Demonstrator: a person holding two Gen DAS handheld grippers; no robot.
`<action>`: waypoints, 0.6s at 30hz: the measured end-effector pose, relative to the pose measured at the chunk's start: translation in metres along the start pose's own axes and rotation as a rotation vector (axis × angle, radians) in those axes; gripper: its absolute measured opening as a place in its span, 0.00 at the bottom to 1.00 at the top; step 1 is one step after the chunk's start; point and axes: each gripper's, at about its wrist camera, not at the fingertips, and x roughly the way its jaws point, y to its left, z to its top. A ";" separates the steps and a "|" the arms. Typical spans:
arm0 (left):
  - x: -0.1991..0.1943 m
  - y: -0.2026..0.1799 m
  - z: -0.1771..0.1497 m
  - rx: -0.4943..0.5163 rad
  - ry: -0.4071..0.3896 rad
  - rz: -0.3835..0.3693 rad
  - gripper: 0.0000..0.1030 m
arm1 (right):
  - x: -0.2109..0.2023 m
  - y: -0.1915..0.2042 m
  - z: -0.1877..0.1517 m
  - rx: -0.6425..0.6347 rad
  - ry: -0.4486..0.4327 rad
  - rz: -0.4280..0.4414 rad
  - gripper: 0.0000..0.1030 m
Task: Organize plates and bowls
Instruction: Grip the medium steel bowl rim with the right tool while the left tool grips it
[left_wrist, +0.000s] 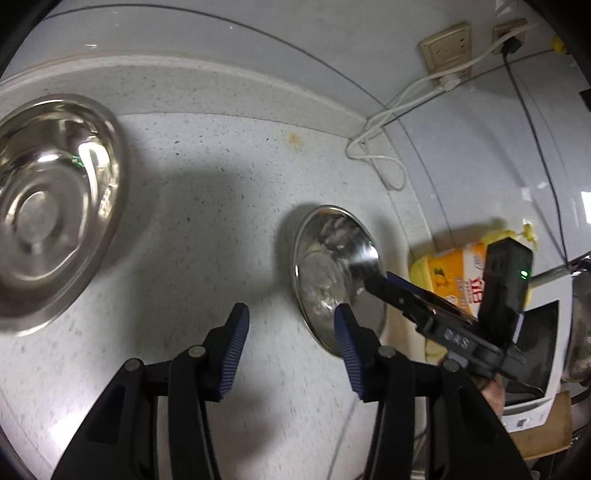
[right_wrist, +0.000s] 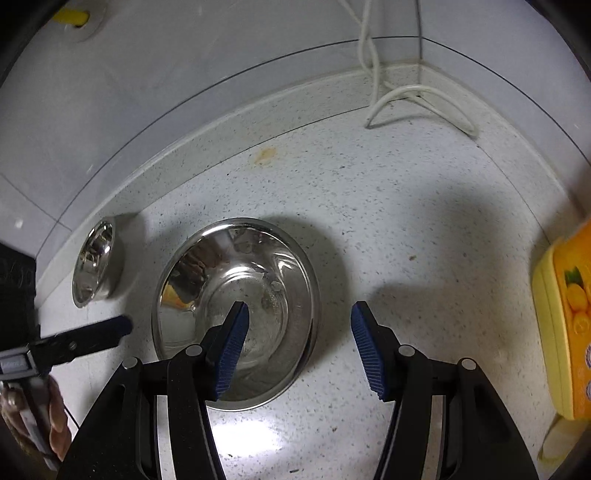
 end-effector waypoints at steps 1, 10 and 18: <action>0.004 0.000 0.001 0.000 0.001 0.003 0.45 | 0.002 0.001 0.000 -0.008 0.005 0.001 0.50; 0.027 0.001 0.008 0.014 0.006 -0.008 0.20 | 0.016 0.006 -0.004 -0.067 0.021 -0.001 0.13; -0.002 -0.007 -0.012 0.026 0.001 -0.041 0.09 | 0.000 0.009 -0.019 -0.076 0.009 0.022 0.12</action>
